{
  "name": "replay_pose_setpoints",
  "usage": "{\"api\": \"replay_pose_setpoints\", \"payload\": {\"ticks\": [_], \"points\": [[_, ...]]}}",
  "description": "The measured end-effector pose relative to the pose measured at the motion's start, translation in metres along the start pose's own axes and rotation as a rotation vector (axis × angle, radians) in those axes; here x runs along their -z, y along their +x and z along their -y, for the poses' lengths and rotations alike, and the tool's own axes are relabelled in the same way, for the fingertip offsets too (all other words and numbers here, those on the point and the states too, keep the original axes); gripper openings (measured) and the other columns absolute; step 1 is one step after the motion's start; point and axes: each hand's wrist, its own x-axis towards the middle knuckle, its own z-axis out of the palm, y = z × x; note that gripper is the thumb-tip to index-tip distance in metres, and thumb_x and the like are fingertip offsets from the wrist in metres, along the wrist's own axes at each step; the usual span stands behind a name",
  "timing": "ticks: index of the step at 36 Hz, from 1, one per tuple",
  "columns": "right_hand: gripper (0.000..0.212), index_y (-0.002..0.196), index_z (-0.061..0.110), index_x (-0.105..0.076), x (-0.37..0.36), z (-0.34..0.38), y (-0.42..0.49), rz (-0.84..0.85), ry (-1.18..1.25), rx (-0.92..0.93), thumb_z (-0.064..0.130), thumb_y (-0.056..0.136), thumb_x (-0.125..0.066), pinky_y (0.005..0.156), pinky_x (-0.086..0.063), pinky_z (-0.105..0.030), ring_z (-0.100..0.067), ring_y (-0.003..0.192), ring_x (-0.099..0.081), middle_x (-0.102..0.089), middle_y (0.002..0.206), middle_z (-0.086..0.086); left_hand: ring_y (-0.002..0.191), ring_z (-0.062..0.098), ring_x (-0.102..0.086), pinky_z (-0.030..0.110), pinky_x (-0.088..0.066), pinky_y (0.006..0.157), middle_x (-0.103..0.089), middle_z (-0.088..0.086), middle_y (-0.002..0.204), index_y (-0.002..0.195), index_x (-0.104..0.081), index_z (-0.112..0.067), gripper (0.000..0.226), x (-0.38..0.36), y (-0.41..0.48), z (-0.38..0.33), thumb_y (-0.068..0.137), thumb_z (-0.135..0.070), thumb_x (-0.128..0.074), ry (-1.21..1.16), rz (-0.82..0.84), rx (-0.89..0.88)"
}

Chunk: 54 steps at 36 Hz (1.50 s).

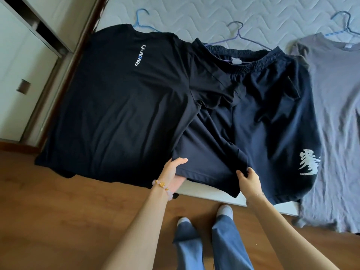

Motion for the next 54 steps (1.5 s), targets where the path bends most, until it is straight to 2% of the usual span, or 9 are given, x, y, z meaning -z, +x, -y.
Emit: {"api": "replay_pose_setpoints", "payload": {"ticks": [9, 14, 17, 20, 29, 36, 41, 46, 54], "points": [[0.011, 0.100, 0.009, -0.052, 0.007, 0.000, 0.003, 0.096, -0.006, -0.020, 0.018, 0.093, -0.051, 0.090, -0.050, -0.050, -0.030, 0.095, -0.059, -0.061, 0.099, -0.013, 0.122, 0.043, -0.048, 0.061, -0.038, 0.096, -0.058, 0.020, 0.127, 0.124, -0.057, -0.011, 0.047, -0.016, 0.008, 0.018, 0.089, -0.041, -0.047, -0.434, 0.235, 0.070], [0.012, 0.101, 0.007, -0.053, 0.008, -0.001, 0.004, 0.116, 0.015, -0.003, 0.017, 0.094, -0.050, 0.085, -0.051, -0.048, -0.028, 0.089, -0.058, -0.061, 0.097, -0.015, 0.073, 0.022, -0.058, 0.034, -0.046, 0.075, -0.061, 0.009, 0.080, 0.086, -0.055, -0.011, 0.015, -0.028, 0.019, 0.031, 0.086, -0.026, -0.052, -0.365, 0.124, 0.062], [0.012, 0.100, 0.009, -0.054, 0.011, -0.005, 0.007, 0.095, 0.027, 0.004, 0.018, 0.093, -0.052, 0.088, -0.052, -0.051, -0.031, 0.094, -0.060, -0.063, 0.099, -0.014, 0.107, 0.029, -0.061, 0.046, -0.051, 0.087, -0.067, 0.013, 0.114, 0.114, -0.062, -0.010, 0.032, -0.029, 0.019, 0.032, 0.098, -0.030, -0.044, -0.320, 0.059, -0.016], [0.013, 0.101, 0.009, -0.056, 0.017, -0.007, 0.009, 0.075, 0.057, 0.010, 0.018, 0.092, -0.053, 0.088, -0.052, -0.052, -0.032, 0.095, -0.061, -0.064, 0.101, -0.016, 0.091, 0.025, -0.054, 0.038, -0.045, 0.099, -0.058, 0.017, 0.103, 0.097, -0.059, -0.001, 0.021, -0.020, 0.013, 0.032, 0.097, -0.008, -0.039, -0.290, -0.077, -0.017], [0.009, 0.085, 0.007, -0.054, 0.018, -0.011, 0.007, 0.125, 0.042, 0.031, 0.014, 0.090, -0.056, 0.082, -0.053, -0.054, -0.033, 0.086, -0.062, -0.061, 0.087, -0.016, 0.083, 0.023, -0.059, 0.031, -0.059, 0.072, -0.057, 0.008, 0.077, 0.079, -0.057, -0.003, 0.009, 0.034, -0.011, 0.001, 0.087, -0.005, -0.062, 0.416, -0.543, -0.487], [0.034, 0.117, 0.001, -0.058, -0.035, -0.021, -0.025, 0.190, -0.121, -0.035, 0.020, 0.089, -0.058, 0.094, -0.045, -0.038, -0.036, 0.113, -0.057, -0.064, 0.115, -0.017, 0.090, 0.030, -0.061, 0.039, -0.055, 0.083, -0.062, 0.014, 0.099, 0.102, -0.060, 0.001, 0.017, 0.074, -0.006, -0.012, 0.088, -0.009, -0.062, 0.417, -0.708, -0.403], [0.026, 0.108, 0.001, -0.060, -0.036, -0.019, -0.028, 0.080, -0.042, -0.079, 0.017, 0.089, -0.051, 0.085, -0.045, -0.035, -0.034, 0.103, -0.060, -0.067, 0.108, -0.018, 0.071, 0.020, -0.062, 0.040, -0.056, 0.084, -0.060, 0.011, 0.091, 0.094, -0.058, -0.002, 0.012, 0.076, -0.004, -0.007, 0.090, -0.012, -0.060, 0.595, -0.629, -0.362], [0.024, 0.106, -0.003, -0.058, -0.024, -0.022, -0.025, 0.013, -0.022, -0.054, 0.015, 0.092, -0.051, 0.080, -0.039, -0.033, -0.036, 0.103, -0.059, -0.065, 0.102, -0.021, 0.087, 0.026, -0.059, 0.035, -0.052, 0.080, -0.057, 0.011, 0.093, 0.099, -0.054, -0.005, 0.013, 0.069, -0.014, 0.014, 0.089, 0.001, -0.049, 0.596, -0.617, -0.411], [0.026, 0.107, -0.003, -0.059, -0.024, -0.026, -0.016, 0.054, -0.074, -0.022, 0.018, 0.091, -0.054, 0.084, -0.043, -0.038, -0.037, 0.102, -0.060, -0.066, 0.106, -0.022, 0.091, 0.029, -0.054, 0.043, -0.048, 0.078, -0.048, 0.009, 0.106, 0.095, -0.049, -0.008, 0.038, 0.069, -0.010, 0.054, 0.074, -0.030, -0.073, 1.280, -0.745, -0.470]]}}
